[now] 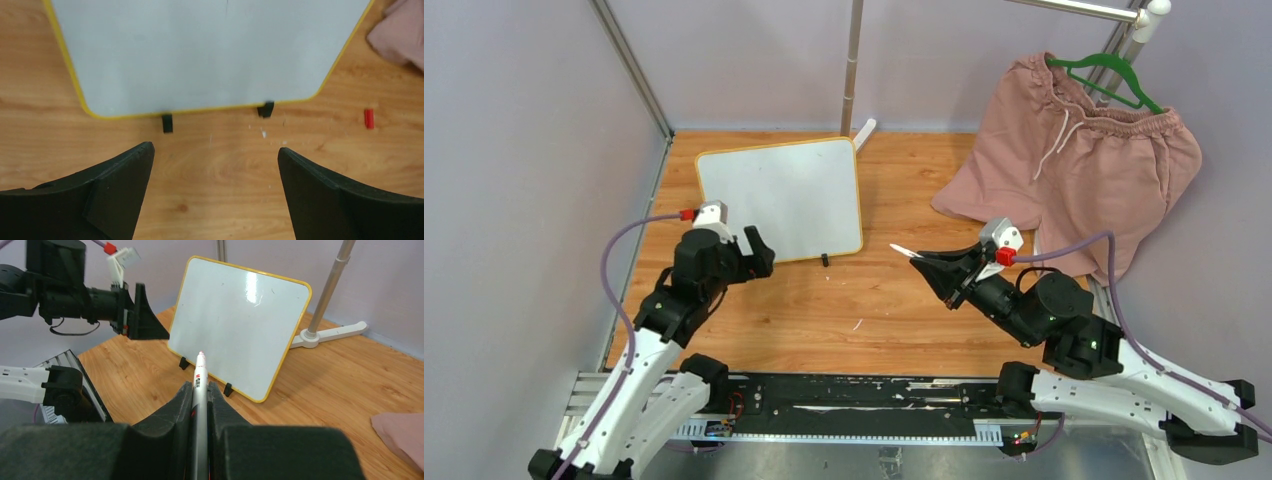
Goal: Write a sentence on the whiteboard
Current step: Move the whiteboard to the center of the board.
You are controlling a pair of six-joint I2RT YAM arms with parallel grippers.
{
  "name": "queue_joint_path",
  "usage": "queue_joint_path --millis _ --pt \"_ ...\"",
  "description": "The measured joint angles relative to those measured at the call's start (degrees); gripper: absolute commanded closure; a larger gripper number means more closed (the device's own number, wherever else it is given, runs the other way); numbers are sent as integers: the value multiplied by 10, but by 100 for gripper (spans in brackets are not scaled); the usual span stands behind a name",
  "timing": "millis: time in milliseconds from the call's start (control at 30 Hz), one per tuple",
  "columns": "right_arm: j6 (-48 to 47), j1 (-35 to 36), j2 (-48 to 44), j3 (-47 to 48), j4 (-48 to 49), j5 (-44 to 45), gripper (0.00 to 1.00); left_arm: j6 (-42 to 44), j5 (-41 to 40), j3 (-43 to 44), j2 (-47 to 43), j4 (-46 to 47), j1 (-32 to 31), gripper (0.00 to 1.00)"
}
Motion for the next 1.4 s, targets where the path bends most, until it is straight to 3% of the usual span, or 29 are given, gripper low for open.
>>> queue_joint_path --millis 133,267,467,733,1067,1400 --pt "-7 0 -17 -15 -6 0 100 -47 34 -77 11 -5 -8 0" --pt "-11 0 -21 -21 -8 0 100 -81 -11 -111 3 -6 -65 1" --pt "-12 0 -19 -27 -8 2 100 -130 -96 -151 22 24 -99 28" --pt "-16 0 -18 -27 -8 12 100 -142 -160 -189 111 100 -99 47" --pt "-24 0 -8 -27 -8 16 100 -129 -172 -195 223 202 -83 49" --pt "-30 0 -6 -27 -7 23 100 -122 -170 -196 287 281 -53 60"
